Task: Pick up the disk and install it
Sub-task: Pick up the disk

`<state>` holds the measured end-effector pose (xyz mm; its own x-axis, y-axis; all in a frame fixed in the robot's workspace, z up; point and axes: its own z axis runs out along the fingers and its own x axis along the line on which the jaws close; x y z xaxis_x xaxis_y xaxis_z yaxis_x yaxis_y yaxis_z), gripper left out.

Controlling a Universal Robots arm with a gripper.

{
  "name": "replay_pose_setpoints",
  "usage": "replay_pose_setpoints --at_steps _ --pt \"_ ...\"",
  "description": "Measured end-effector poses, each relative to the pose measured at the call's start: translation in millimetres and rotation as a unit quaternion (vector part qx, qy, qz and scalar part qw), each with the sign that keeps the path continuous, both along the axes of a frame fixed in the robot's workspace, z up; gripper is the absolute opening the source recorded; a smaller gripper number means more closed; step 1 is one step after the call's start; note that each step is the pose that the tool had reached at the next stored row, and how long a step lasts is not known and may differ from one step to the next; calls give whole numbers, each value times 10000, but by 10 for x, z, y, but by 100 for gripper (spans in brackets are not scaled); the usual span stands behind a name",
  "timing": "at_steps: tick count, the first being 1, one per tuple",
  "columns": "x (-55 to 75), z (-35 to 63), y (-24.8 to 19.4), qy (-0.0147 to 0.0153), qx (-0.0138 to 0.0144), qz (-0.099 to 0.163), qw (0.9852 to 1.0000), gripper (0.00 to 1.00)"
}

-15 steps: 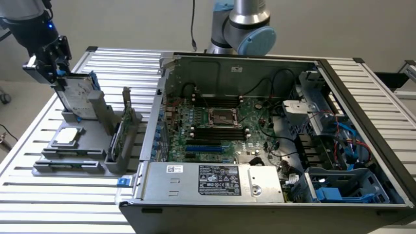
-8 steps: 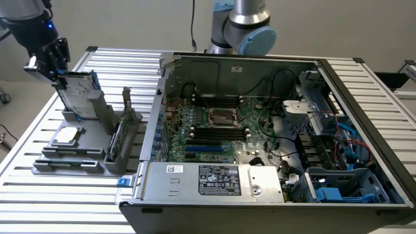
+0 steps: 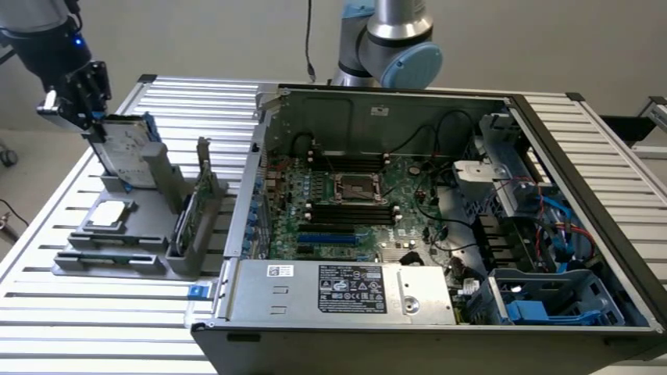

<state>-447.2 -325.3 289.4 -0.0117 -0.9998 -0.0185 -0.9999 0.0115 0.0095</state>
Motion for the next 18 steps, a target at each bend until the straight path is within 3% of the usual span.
replay_pose_setpoints --at_steps 11,18 --pt "-11 0 -17 0 5 0 10000 33" --pt "-11 0 -85 -7 37 -1 10000 33"
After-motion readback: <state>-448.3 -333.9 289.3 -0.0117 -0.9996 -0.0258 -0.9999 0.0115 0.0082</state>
